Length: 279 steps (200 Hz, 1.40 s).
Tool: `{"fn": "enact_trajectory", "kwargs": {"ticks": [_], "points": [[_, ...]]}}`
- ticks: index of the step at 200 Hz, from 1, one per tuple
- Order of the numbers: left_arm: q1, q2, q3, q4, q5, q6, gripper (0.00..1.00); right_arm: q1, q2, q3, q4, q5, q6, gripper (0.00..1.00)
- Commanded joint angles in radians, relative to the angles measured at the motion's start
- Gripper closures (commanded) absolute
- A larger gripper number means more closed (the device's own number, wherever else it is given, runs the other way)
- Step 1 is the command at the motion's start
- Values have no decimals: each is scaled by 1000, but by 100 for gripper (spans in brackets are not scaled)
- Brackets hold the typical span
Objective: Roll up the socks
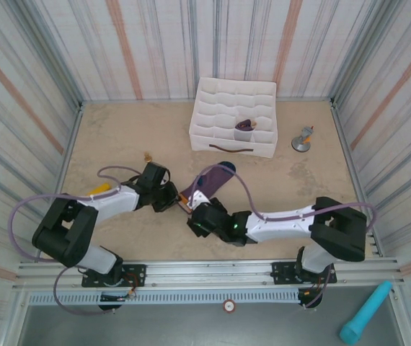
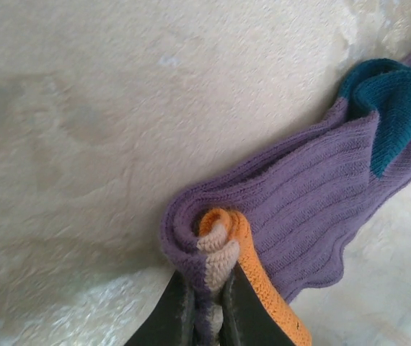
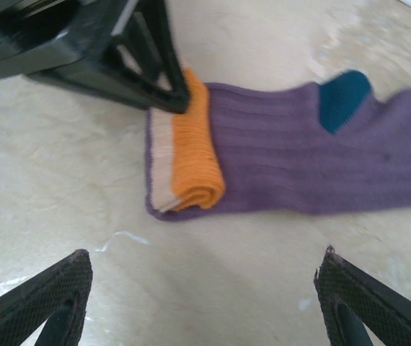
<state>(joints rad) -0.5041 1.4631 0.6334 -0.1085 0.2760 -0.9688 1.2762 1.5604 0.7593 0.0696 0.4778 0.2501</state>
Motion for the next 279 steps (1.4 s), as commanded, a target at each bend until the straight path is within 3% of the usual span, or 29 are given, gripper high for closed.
{"fn": "enact_trajectory", "kwargs": {"ticks": [1,49,140,180,226,237,256,279], "points": [[-1,-37,-29,-71,-6,5,100,41,81,53,46,85,-167,18],[1,-44,-15,-120,12,45,100,105,229,118,80,183,-281,20],[2,-38,14,-164,41,76,100,100,401,148,166,263,-450,33],[3,-38,25,-182,42,97,100,79,444,160,156,250,-426,48],[8,-24,30,-187,58,108,100,58,447,128,135,237,-366,53],[9,-23,31,-186,58,108,100,54,445,122,131,228,-353,58],[9,-33,28,-183,56,113,100,45,449,120,116,208,-331,75],[9,-44,26,-182,48,117,94,34,457,119,106,179,-305,92]]}}
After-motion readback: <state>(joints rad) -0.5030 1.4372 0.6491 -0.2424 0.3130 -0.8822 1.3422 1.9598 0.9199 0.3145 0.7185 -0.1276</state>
